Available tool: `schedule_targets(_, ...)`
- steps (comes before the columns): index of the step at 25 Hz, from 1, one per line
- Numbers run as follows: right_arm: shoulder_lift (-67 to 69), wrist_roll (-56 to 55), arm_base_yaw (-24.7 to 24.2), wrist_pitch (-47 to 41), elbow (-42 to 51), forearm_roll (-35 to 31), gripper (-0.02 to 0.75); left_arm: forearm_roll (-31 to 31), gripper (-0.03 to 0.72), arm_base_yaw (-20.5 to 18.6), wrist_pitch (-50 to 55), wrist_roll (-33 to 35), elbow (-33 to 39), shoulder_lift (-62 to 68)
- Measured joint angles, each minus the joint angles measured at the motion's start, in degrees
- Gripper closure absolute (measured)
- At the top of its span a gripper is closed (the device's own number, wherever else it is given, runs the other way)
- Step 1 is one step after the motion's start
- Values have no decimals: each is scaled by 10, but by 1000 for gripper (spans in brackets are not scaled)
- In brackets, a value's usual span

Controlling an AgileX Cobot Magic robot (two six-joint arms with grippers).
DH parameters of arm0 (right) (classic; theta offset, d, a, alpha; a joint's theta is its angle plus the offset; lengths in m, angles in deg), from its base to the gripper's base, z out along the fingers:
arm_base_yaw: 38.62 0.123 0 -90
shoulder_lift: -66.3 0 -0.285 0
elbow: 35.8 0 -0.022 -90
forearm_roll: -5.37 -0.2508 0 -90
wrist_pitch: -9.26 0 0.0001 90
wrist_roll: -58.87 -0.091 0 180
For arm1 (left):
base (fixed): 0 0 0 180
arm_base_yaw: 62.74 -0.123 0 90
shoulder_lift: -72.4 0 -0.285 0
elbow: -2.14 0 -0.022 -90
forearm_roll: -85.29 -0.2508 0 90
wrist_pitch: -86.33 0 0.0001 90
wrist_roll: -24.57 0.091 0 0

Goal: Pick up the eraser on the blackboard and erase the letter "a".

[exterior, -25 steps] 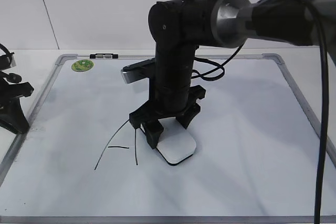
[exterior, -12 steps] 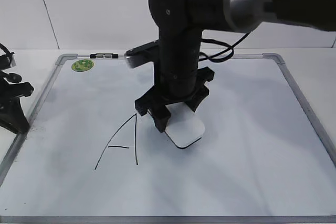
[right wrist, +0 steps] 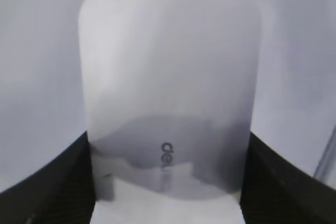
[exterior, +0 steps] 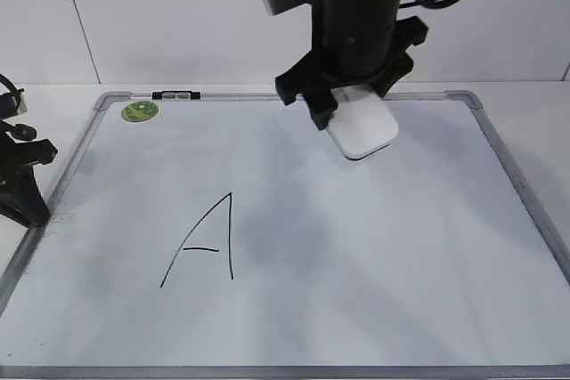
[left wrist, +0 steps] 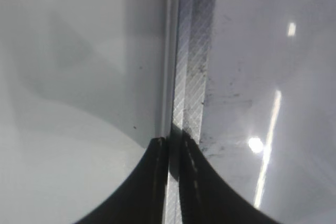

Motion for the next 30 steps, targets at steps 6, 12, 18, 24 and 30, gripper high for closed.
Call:
schedule_targets(6, -44, -40, -32, -5, 0, 51, 207, 0, 654, 0, 0, 0, 0, 0)
schedule_targets(12, -89, -48, -95, -9, 0, 56, 207, 0, 654, 0, -1, 0, 0, 0)
schedule_targets(18, -119, -49, -153, -12, 16, 56, 207, 0, 654, 0, -1, 0, 0, 0)
schedule_targets(24, -121, -31, -206, -12, 55, 18, 207, 0, 654, 0, -1, 0, 0, 0)
schedule_targets(30, -121, 14, -271, -12, 111, -48, 207, 0, 654, 0, -1, 1, 0, 0)
